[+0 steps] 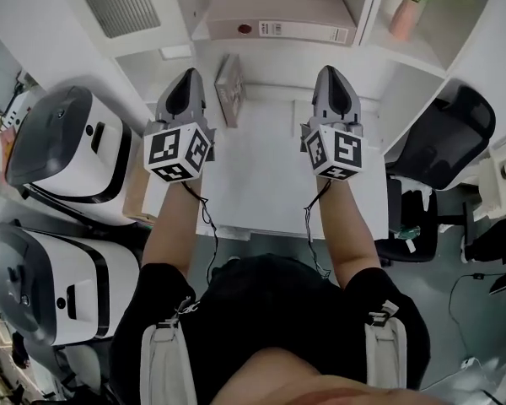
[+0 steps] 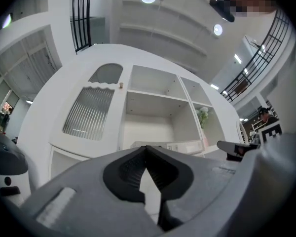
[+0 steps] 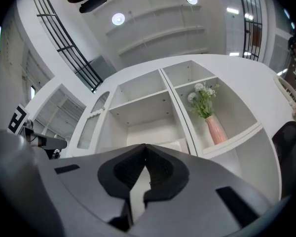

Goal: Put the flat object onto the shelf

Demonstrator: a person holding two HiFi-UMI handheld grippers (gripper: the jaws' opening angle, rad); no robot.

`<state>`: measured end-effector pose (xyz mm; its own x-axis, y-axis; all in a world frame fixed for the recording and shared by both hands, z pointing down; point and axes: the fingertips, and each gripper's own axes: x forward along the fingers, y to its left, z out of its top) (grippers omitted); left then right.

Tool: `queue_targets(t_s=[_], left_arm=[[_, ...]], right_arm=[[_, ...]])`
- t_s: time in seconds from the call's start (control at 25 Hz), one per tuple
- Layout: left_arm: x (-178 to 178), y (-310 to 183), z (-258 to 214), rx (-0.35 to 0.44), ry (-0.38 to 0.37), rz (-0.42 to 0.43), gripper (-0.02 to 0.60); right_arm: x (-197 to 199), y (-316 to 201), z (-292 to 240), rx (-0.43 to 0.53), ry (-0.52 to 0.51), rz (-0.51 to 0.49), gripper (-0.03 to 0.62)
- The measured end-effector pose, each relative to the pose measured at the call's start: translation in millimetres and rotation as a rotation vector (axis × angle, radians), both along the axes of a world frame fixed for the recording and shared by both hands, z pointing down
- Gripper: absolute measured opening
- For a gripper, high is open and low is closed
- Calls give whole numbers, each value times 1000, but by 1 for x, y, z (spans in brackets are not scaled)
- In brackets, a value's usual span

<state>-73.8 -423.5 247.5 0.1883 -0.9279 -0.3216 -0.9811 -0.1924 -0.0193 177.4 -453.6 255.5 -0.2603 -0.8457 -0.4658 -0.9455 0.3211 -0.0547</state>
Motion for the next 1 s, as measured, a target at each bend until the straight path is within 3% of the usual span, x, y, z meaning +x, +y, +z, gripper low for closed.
queue_targets(t_s=[0.2,0.48,1.0], left_arm=[[-6,22,58,-84,-38,-21,18],[-2,33,126,-220,-32,11,18],[-1,31,142,-259,-32,36,18]], right_arm=[[-21,17,44,-71,63,-52,0],[-46,31,101,-193,86,-108,0],[-55,36,123,-245,118,-98,2]])
